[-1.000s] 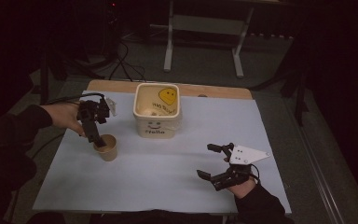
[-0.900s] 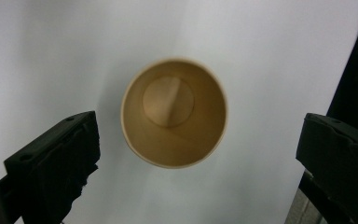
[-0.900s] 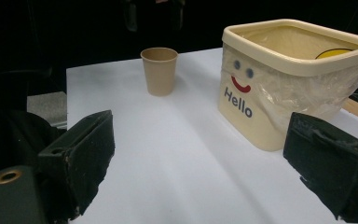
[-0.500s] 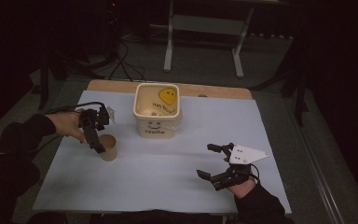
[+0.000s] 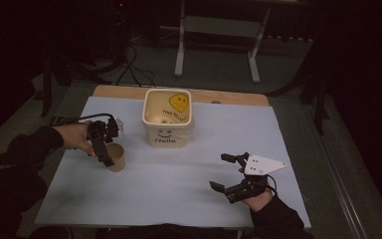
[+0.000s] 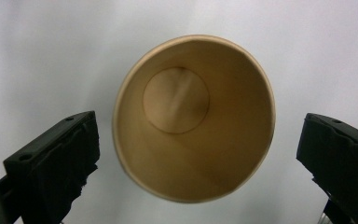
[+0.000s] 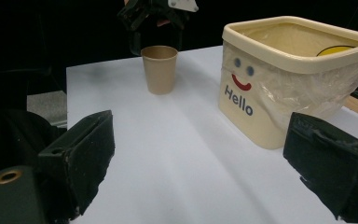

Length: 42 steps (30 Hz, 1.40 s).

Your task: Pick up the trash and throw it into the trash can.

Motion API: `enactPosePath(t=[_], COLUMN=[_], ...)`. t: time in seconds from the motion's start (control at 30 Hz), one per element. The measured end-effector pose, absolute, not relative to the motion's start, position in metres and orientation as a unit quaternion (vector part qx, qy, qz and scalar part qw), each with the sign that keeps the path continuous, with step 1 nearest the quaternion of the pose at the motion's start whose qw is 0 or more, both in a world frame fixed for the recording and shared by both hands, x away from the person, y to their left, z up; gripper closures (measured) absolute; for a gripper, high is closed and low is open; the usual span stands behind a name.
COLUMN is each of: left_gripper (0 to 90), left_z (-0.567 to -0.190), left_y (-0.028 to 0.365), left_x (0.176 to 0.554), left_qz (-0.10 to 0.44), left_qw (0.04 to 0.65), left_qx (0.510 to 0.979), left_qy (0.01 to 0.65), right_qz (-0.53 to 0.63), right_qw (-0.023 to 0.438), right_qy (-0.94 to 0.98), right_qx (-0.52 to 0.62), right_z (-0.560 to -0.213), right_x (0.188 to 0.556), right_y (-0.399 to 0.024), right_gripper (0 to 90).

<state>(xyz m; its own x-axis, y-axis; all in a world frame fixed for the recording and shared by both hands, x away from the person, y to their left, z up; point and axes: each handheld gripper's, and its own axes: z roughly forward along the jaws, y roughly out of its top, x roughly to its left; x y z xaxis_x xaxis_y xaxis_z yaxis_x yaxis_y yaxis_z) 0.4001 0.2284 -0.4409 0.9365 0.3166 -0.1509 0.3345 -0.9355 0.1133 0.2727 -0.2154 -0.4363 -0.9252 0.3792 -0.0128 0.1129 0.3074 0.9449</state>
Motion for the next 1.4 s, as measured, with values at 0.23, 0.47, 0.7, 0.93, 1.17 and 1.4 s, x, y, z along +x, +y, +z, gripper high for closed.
enactPosePath(t=[0.23, 0.47, 0.7, 0.93, 1.17, 1.4], left_gripper=[0.4, 0.5, 5.4, 22.8, 24.8, 25.3], left_z=[-0.449, -0.455, -0.457, -0.455, -0.443, -0.434], left_y=[0.226, 0.224, 0.224, 0.226, 0.230, 0.230], left_x=[0.400, 0.399, 0.399, 0.400, 0.402, 0.402], left_qz=[-0.070, -0.069, -0.062, -0.055, -0.067, -0.071], left_qw=[0.063, 0.049, 0.047, 0.057, 0.093, 0.106], left_qx=[0.982, 0.984, 0.985, 0.986, 0.981, 0.980], left_qy=[0.163, 0.159, 0.155, 0.150, 0.157, 0.152], right_qz=[0.568, 0.567, 0.567, 0.566, 0.565, 0.565], right_qw=[0.116, 0.116, 0.115, 0.115, 0.117, 0.120], right_qy=[0.800, 0.801, 0.801, 0.801, 0.801, 0.801], right_qx=[0.154, 0.156, 0.157, 0.159, 0.158, 0.157], right_z=[-0.437, -0.437, -0.437, -0.437, -0.437, -0.437], right_x=[0.273, 0.273, 0.273, 0.273, 0.273, 0.273], right_y=[-0.216, -0.216, -0.216, -0.215, -0.215, -0.216], right_gripper=[8.7, 8.7, 8.7, 8.7, 8.7, 8.7])
